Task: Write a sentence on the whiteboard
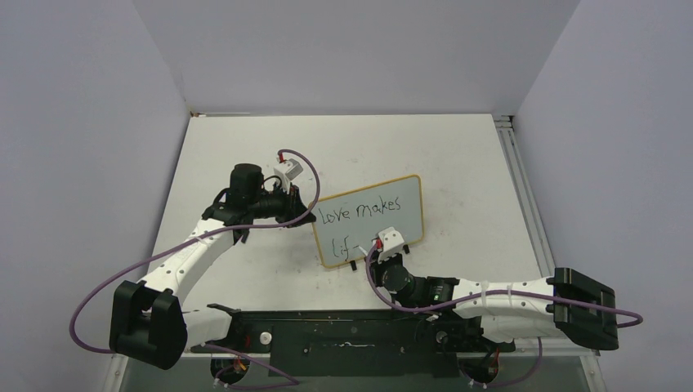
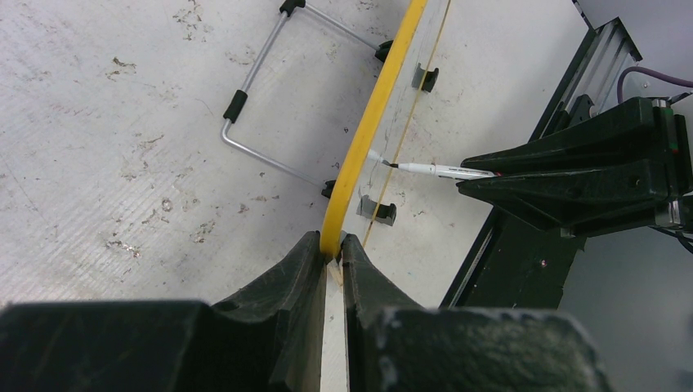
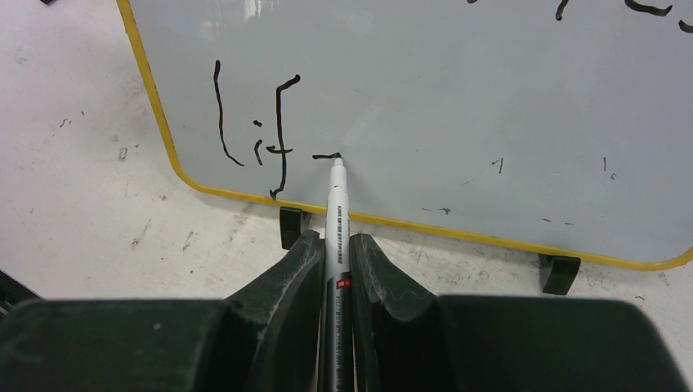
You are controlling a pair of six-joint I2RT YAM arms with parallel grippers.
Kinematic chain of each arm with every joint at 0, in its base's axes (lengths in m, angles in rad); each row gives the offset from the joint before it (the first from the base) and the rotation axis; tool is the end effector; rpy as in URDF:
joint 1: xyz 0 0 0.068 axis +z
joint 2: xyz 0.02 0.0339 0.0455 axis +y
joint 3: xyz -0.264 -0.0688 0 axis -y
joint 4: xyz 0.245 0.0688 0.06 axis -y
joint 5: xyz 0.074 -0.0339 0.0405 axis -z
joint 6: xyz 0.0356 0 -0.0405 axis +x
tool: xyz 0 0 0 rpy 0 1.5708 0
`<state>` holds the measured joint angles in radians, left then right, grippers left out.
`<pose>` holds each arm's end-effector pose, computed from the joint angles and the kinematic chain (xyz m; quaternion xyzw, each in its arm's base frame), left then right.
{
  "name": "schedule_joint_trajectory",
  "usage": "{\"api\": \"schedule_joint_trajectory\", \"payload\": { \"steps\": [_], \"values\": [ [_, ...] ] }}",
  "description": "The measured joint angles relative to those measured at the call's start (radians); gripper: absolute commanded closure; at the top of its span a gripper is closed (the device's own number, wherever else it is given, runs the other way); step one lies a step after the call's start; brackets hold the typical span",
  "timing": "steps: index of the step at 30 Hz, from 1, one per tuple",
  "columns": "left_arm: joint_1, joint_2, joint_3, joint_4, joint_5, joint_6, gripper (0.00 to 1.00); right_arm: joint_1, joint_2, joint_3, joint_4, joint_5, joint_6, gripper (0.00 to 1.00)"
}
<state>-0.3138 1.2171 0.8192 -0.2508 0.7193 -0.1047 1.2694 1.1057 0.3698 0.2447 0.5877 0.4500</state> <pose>0.2381 -0.1019 0.2607 0.2432 0.8174 -0.3948 0.3419 0.0826 0.1993 0.1806 -0.1905 0.8124 0.2106 0.5093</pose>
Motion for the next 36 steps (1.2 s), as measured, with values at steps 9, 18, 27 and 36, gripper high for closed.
{"api": "schedule_joint_trajectory", "payload": {
  "steps": [9, 18, 27, 36],
  "values": [
    [0.000, 0.000, 0.000, 0.000, 0.000, 0.000, 1.00, 0.000, 0.000, 0.002, 0.010, -0.001, -0.019, 0.95],
    [0.000, 0.000, 0.000, 0.000, 0.001, -0.003, 1.00, 0.000, 0.010, 0.017, 0.031, -0.009, -0.023, 0.95],
    [0.000, 0.000, 0.000, 0.000, 0.000, -0.006, 1.00, 0.002, 0.035, 0.017, 0.042, -0.035, -0.007, 0.95],
    [0.000, 0.000, 0.000, 0.000, 0.001, -0.007, 1.00, 0.015, 0.042, 0.011, 0.030, -0.040, 0.034, 0.95]
  ]
}}
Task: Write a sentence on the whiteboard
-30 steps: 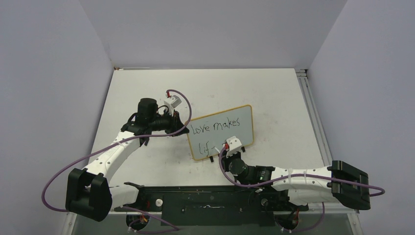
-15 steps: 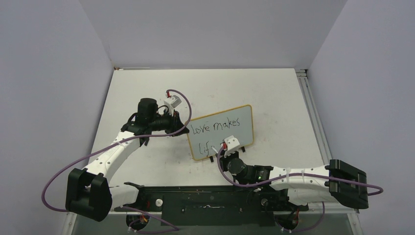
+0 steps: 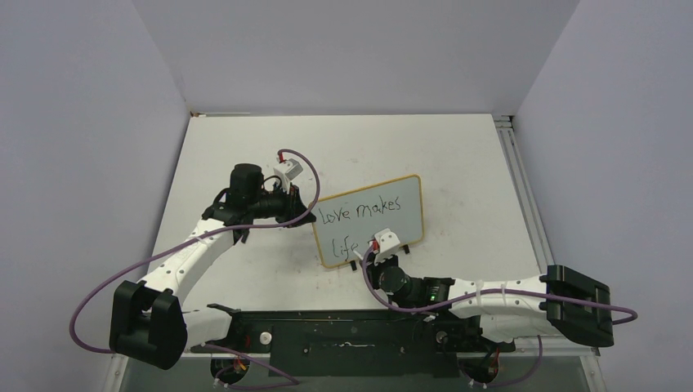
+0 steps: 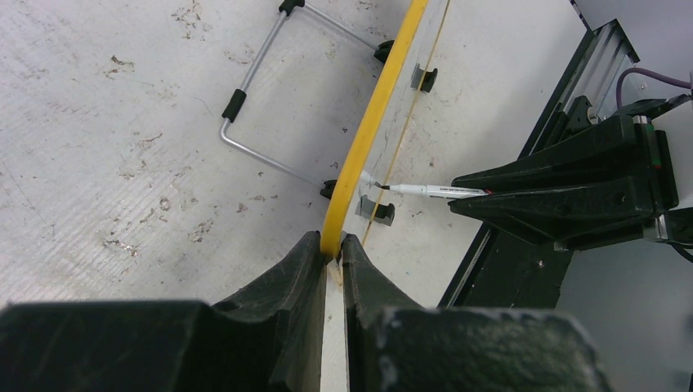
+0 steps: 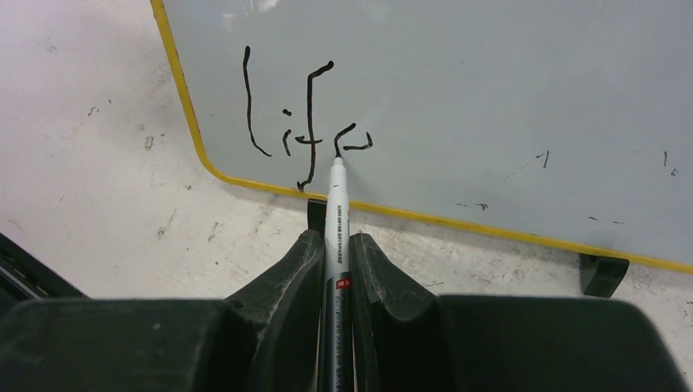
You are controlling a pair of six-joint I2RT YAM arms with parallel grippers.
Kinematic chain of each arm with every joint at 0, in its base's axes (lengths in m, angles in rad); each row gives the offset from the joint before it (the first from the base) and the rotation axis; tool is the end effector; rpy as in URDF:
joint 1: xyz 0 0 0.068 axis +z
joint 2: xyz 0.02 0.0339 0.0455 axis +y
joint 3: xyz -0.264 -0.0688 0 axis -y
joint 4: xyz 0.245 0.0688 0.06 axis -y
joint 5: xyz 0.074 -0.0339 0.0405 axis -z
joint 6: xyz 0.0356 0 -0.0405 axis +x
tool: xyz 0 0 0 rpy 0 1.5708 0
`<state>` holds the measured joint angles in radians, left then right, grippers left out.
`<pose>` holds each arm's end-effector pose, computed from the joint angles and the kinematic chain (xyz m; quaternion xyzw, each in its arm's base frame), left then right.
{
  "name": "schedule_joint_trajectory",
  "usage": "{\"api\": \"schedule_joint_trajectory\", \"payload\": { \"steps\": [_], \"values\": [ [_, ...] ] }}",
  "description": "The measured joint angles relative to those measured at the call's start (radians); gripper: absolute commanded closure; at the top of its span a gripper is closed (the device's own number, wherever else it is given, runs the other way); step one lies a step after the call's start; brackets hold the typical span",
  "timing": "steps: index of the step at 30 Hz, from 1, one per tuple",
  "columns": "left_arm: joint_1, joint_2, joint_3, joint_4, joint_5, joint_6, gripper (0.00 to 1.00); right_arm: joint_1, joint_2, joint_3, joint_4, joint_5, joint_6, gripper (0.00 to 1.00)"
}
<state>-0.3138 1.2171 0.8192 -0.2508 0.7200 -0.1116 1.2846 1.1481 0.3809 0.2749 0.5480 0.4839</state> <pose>0.2381 -0.1020 0.2607 0.2405 0.8181 -0.3963 0.3404 0.0804 0.2075 0.1781 -0.1940 0.8149 0.2352 0.4929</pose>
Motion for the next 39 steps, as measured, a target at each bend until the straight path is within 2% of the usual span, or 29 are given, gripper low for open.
{"api": "schedule_joint_trajectory", "payload": {
  "steps": [31, 39],
  "values": [
    [0.000, 0.000, 0.000, 0.000, 0.000, 0.000, 1.00, 0.006, -0.050, -0.013, -0.113, 0.072, 0.062, 0.95],
    [0.000, 0.000, 0.000, 0.000, 0.000, -0.001, 1.00, 0.006, -0.113, -0.026, -0.111, 0.054, 0.040, 0.95]
  ]
}}
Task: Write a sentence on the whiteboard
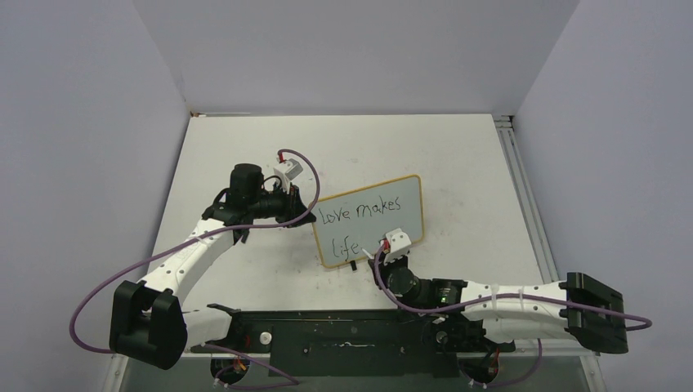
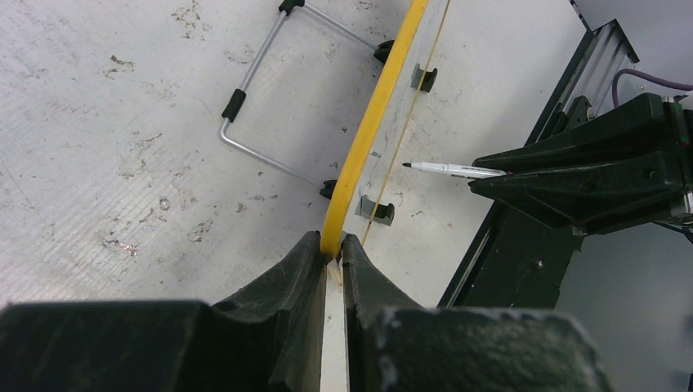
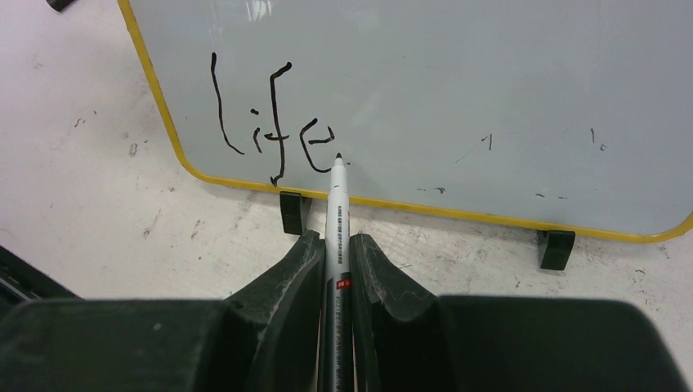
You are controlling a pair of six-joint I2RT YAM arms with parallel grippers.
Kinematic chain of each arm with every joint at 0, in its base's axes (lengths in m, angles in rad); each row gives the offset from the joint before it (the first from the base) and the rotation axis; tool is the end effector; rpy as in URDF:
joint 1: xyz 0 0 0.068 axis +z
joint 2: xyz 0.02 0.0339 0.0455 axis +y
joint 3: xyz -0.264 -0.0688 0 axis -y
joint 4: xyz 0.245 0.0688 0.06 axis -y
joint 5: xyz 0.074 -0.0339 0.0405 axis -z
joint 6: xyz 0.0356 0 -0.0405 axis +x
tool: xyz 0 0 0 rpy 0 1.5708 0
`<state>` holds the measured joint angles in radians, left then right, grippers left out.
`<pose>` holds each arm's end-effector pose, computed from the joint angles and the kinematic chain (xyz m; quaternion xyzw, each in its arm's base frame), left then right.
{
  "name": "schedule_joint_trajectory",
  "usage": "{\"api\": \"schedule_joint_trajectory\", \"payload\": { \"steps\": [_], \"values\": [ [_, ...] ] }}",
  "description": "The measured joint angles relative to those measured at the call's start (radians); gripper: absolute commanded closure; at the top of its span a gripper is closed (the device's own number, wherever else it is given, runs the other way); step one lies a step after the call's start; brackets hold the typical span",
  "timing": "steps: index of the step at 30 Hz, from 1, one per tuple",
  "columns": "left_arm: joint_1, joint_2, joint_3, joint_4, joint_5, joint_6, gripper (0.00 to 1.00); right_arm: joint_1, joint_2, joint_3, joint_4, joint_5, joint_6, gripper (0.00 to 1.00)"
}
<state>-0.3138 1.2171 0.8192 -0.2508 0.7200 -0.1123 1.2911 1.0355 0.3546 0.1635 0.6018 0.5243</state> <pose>0.2381 -0.1020 0.2607 0.2402 0.8182 -0.3964 0.3402 0.0755 0.1898 0.1818 -0.1707 0.8214 0.2206 0.4974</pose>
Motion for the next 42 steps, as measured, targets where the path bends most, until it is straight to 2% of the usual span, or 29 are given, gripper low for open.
{"api": "schedule_joint_trajectory", "payload": {
  "steps": [19, 28, 35, 42],
  "values": [
    [0.000, 0.000, 0.000, -0.001, -0.001, -0.004, 1.00, -0.002, -0.146, -0.002, -0.080, 0.014, -0.019, 0.95],
    [0.000, 0.000, 0.000, -0.001, -0.002, -0.004, 1.00, -0.050, -0.146, -0.003, -0.089, 0.018, -0.036, 0.95],
    [0.000, 0.000, 0.000, -0.001, -0.002, -0.004, 1.00, -0.128, -0.128, -0.009, -0.044, -0.035, -0.068, 0.95],
    [0.000, 0.000, 0.000, -0.001, -0.002, -0.004, 1.00, -0.138, -0.093, -0.011, -0.018, -0.073, -0.077, 0.95]
  ]
}}
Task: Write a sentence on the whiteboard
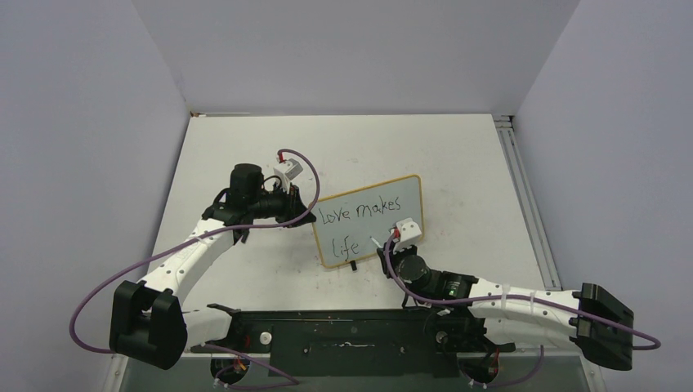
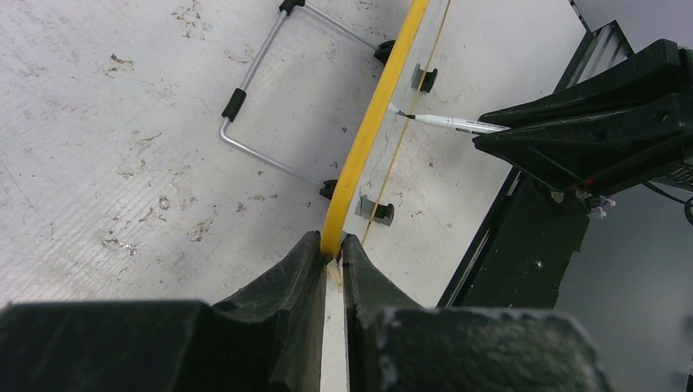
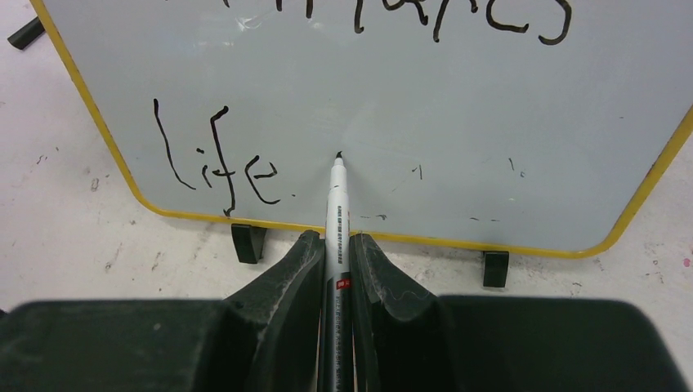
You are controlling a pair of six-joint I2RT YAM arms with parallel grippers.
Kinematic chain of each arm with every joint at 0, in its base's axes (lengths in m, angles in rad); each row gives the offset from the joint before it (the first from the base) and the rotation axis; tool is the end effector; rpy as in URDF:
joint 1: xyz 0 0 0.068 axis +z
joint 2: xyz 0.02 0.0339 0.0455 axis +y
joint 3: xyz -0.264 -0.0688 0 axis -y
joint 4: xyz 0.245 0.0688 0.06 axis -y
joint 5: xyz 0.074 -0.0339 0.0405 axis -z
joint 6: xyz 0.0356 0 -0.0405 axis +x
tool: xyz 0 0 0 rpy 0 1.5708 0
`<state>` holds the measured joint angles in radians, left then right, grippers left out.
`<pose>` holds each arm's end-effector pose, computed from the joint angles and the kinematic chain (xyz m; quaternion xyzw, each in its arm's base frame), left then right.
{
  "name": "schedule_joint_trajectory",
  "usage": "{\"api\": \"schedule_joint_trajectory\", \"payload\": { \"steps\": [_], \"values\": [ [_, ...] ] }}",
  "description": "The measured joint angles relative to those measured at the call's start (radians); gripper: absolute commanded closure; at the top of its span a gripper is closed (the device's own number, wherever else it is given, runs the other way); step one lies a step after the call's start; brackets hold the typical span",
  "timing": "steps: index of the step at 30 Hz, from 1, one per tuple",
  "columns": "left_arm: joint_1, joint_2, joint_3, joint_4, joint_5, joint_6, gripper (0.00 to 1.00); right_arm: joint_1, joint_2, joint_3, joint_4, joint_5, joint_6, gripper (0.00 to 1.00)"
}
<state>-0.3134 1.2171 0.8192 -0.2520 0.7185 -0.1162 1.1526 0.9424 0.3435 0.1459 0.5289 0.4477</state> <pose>0.2381 -0.1018 0.2605 0.2380 0.8192 -0.3964 0.3393 0.0957 0.1710 0.1927 -0.1524 0.8159 0.2128 0.5155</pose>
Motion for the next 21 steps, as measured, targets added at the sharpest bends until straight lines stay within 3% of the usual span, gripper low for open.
{"api": "schedule_joint_trajectory", "payload": {
  "steps": [21],
  "values": [
    [0.000, 0.001, 0.000, 0.000, 0.000, -0.002, 1.00, -0.001, 0.001, -0.005, -0.044, 0.023, 0.074, 0.95]
  ]
}}
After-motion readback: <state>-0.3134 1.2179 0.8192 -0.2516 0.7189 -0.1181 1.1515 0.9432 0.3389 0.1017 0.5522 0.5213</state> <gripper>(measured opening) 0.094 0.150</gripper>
